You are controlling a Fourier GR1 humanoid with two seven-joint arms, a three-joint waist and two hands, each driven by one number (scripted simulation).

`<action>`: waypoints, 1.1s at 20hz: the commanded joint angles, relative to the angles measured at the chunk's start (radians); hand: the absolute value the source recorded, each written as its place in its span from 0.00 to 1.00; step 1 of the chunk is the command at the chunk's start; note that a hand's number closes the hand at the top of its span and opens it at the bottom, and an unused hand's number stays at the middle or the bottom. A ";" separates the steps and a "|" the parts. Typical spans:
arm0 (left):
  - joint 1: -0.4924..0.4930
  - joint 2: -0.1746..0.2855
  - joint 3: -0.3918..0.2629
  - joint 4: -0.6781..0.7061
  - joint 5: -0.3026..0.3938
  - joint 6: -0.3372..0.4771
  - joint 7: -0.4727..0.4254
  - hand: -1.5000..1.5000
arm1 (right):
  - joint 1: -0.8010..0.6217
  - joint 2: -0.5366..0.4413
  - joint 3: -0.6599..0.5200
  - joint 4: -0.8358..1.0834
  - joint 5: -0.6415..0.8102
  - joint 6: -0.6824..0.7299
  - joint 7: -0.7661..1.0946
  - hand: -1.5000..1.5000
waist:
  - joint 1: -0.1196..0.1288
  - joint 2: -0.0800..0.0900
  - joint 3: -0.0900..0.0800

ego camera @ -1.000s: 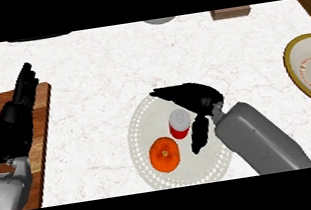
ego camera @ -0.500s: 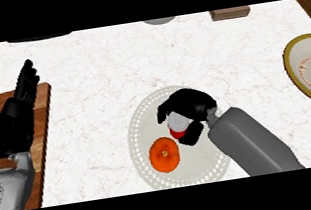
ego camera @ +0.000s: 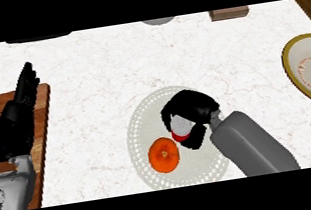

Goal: Pick the can from the placemat and place it in the bowl

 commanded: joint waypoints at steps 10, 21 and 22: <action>0.052 0.028 0.062 -0.033 0.011 0.007 0.024 0.50 | 0.792 -0.309 0.306 -0.724 0.167 -0.215 -0.002 1.00 | -0.073 -0.016 -0.001; 0.077 0.023 0.056 -0.064 0.004 -0.002 0.003 0.50 | 1.261 -0.478 -0.016 -1.305 -0.155 -0.431 -0.089 1.00 | -0.049 -0.006 0.001; 0.056 0.031 0.074 -0.015 0.025 -0.025 -0.020 0.50 | 1.299 -0.503 -0.076 -1.297 -0.199 -0.442 -0.123 1.00 | -0.048 -0.002 0.001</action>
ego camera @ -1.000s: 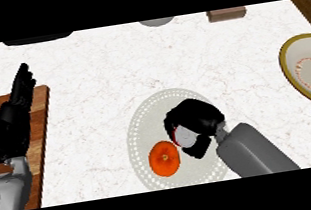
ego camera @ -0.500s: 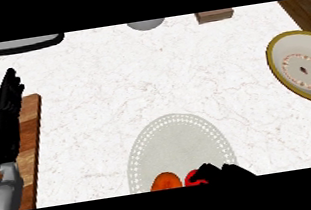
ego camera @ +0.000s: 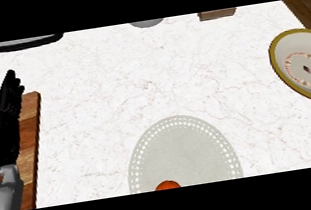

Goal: Pick the can from the placemat and place it in the bowl

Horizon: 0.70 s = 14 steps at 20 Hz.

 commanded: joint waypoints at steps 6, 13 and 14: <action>-0.054 -0.018 -0.006 0.018 -0.003 -0.009 0.008 0.50 | 0.095 0.013 -0.381 -0.097 -0.295 -0.077 -0.003 1.00 | 0.039 0.011 0.001; -0.038 -0.053 -0.030 0.050 -0.027 -0.005 -0.042 0.50 | -0.172 -0.002 -0.657 0.129 -0.608 0.017 0.052 1.00 | 0.059 0.014 0.001; -0.048 -0.077 -0.060 0.066 -0.054 0.009 -0.041 0.50 | -0.197 -0.028 -0.711 0.196 -0.646 0.043 0.019 1.00 | 0.056 0.014 0.001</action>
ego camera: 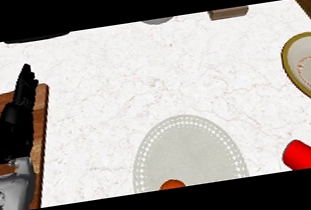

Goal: Pick the can from the placemat and place it in the bowl

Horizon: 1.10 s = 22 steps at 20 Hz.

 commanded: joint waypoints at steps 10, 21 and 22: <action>-0.006 -0.051 -0.009 0.060 -0.028 0.010 -0.069 0.50 | -0.601 -0.100 -0.204 0.691 -0.070 0.017 -0.096 1.00 | 0.023 0.004 0.000; -0.086 -0.010 0.016 0.022 -0.005 -0.040 0.027 0.50 | -0.947 -0.141 -0.216 1.421 0.208 -0.250 -0.438 1.00 | 0.054 0.013 0.004; -0.027 -0.058 -0.028 0.023 -0.035 -0.011 -0.025 0.50 | -0.998 -0.199 -0.229 1.484 0.204 -0.202 -0.415 1.00 | 0.058 0.014 0.003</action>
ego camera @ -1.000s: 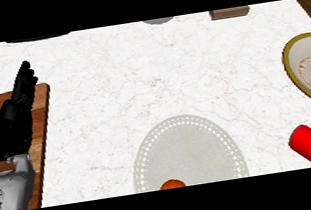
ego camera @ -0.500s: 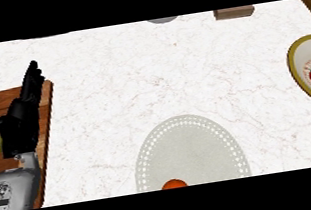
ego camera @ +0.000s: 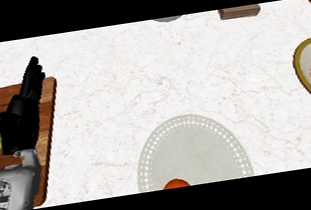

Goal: Pick the can from the placemat and place it in the bowl

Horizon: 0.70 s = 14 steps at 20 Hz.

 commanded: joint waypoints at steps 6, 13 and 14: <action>-0.033 -0.004 0.002 0.012 -0.004 -0.008 -0.014 0.50 | -0.262 0.029 0.007 0.502 0.060 0.019 -0.084 0.00 | 0.022 0.011 0.002; -0.034 -0.004 0.001 0.002 -0.006 -0.015 0.006 0.50 | -0.307 -0.001 -0.047 0.655 0.001 0.203 -0.291 0.00 | 0.015 0.012 0.004; -0.075 -0.022 -0.012 0.030 -0.028 0.006 0.017 0.50 | -0.370 0.000 -0.055 0.666 -0.009 0.231 -0.249 0.00 | 0.013 0.014 0.004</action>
